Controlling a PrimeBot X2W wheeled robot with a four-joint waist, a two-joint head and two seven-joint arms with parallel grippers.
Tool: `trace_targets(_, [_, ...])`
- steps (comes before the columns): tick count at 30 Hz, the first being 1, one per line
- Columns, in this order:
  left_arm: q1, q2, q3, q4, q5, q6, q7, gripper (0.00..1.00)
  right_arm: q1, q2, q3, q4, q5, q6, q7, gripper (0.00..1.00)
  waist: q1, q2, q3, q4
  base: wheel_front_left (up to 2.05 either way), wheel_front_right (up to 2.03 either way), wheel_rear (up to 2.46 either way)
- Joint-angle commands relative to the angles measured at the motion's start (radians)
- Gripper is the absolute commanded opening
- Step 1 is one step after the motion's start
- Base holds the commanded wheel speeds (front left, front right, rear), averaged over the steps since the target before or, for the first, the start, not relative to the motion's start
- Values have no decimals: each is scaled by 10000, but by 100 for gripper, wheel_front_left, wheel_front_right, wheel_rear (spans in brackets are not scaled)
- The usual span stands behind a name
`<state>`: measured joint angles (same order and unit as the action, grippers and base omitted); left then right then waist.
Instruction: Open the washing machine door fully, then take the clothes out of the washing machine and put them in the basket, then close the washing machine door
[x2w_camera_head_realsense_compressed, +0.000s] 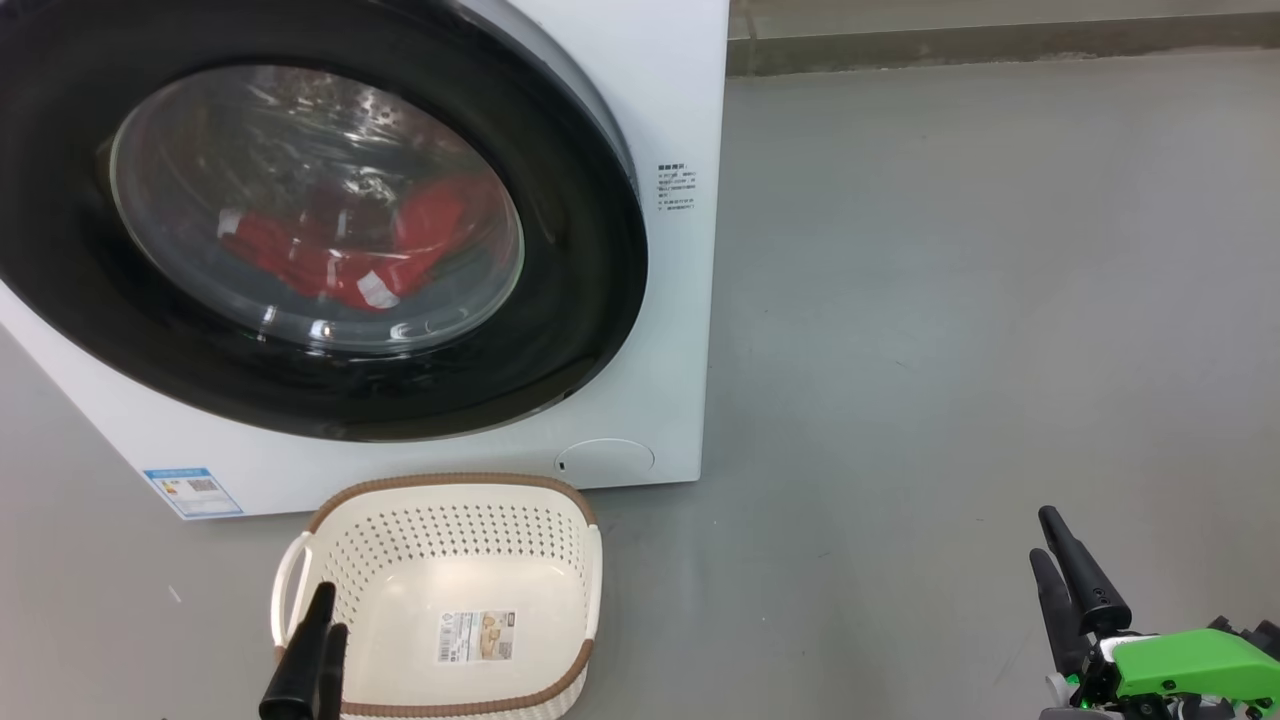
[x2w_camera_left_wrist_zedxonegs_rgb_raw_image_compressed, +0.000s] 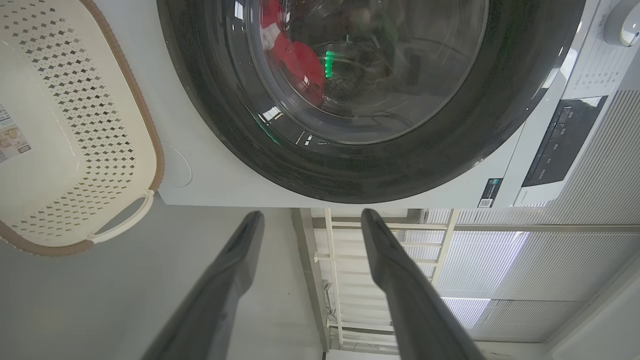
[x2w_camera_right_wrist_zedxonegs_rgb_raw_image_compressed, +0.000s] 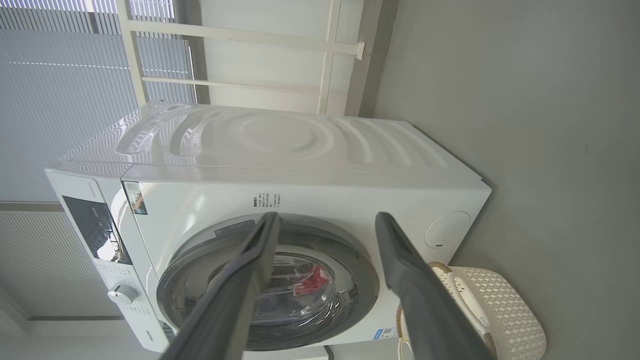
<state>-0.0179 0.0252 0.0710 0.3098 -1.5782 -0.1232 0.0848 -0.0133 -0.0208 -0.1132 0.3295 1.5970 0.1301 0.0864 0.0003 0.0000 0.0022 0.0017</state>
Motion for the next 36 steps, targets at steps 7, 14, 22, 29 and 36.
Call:
trace_targets(7, [-118,127,-50,-485,1000,-13,-274,100,-170,-281,238,-375,-728,2,-293,100,-2,0,15,16,0,0,0])
trace_targets(14, [-66,131,-148,-637,2044,-17,-451,100,-147,-372,379,-409,-1384,3,-472,100,-3,0,17,33,0,0,0])
trace_targets(22, [0,139,-293,-884,3272,20,-686,100,-100,-523,618,-478,-2489,3,-707,100,-3,0,18,63,0,0,0])
trace_targets(29, [45,147,-478,-1050,4454,164,-892,100,-51,-607,811,-522,-3456,3,-912,100,-3,0,13,84,0,0,0])
trace_targets(36, [88,155,-676,-1227,5497,320,-1098,100,13,-679,955,-593,-4349,3,-1118,100,-3,0,21,114,0,0,0])
